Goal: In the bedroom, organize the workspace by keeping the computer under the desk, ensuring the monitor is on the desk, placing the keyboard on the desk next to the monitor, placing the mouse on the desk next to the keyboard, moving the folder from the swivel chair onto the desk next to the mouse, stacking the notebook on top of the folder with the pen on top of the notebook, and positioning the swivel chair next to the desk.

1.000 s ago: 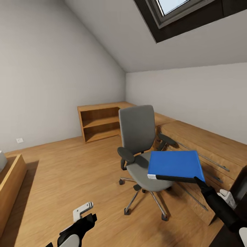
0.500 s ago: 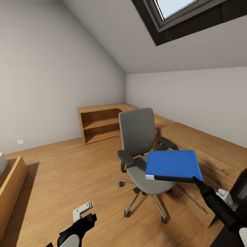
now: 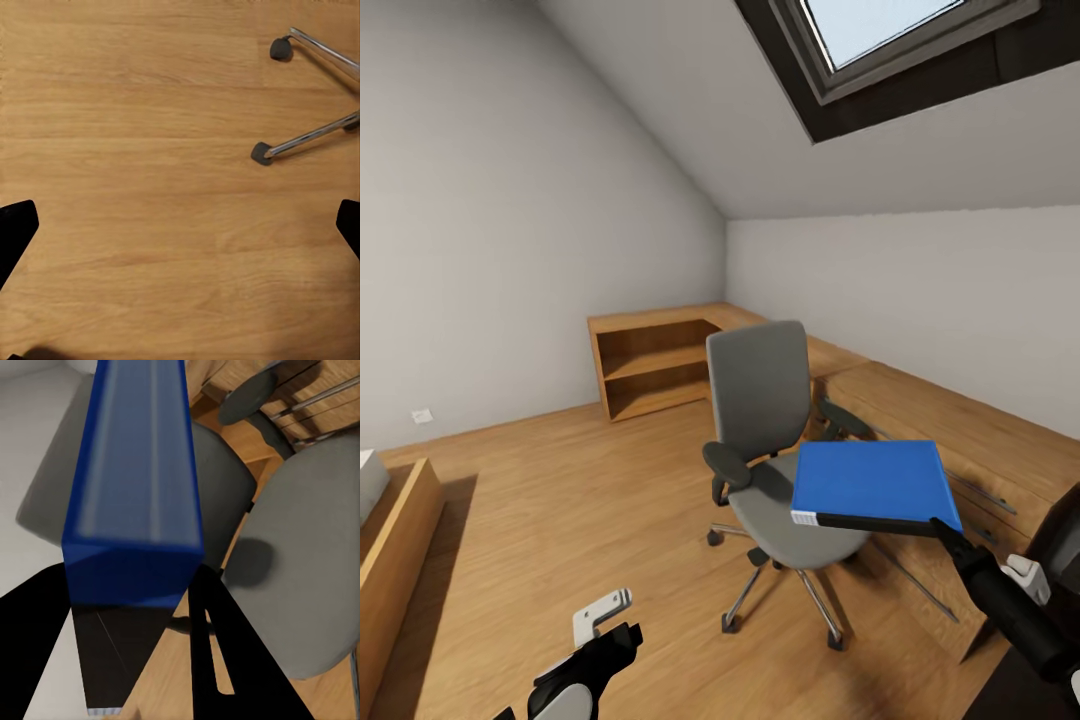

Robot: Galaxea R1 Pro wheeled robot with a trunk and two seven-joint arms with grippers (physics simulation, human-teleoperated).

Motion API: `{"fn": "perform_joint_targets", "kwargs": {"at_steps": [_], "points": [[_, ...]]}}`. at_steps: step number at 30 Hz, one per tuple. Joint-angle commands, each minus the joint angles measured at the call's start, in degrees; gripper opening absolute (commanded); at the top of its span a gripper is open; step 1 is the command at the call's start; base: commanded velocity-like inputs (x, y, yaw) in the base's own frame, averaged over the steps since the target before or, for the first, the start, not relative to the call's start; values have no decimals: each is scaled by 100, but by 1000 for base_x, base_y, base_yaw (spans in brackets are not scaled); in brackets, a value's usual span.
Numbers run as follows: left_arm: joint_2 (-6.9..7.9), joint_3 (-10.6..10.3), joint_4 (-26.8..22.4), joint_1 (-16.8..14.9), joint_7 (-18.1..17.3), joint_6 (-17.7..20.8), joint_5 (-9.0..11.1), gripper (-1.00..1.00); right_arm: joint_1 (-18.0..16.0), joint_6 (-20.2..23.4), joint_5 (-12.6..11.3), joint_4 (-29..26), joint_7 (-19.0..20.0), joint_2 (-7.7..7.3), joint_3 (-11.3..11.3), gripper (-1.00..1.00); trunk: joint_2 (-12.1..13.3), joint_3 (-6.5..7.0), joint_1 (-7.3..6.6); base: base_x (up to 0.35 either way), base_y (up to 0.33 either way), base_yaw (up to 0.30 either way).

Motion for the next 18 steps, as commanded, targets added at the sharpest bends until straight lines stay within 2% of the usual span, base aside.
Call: {"fn": "perform_joint_targets", "kwargs": {"at_steps": [1, 18], "points": [[4, -8, -7, -7, 31, 46, 1, 100, -5, 37, -8, 0, 13, 0, -11, -100, 38, 13, -23, -4, 0, 0], [4, -12, -7, -7, 29, 43, 1, 100, -5, 31, -8, 0, 8, -1, -20, -100, 720, 318, -396, 0, 0, 0]]}}
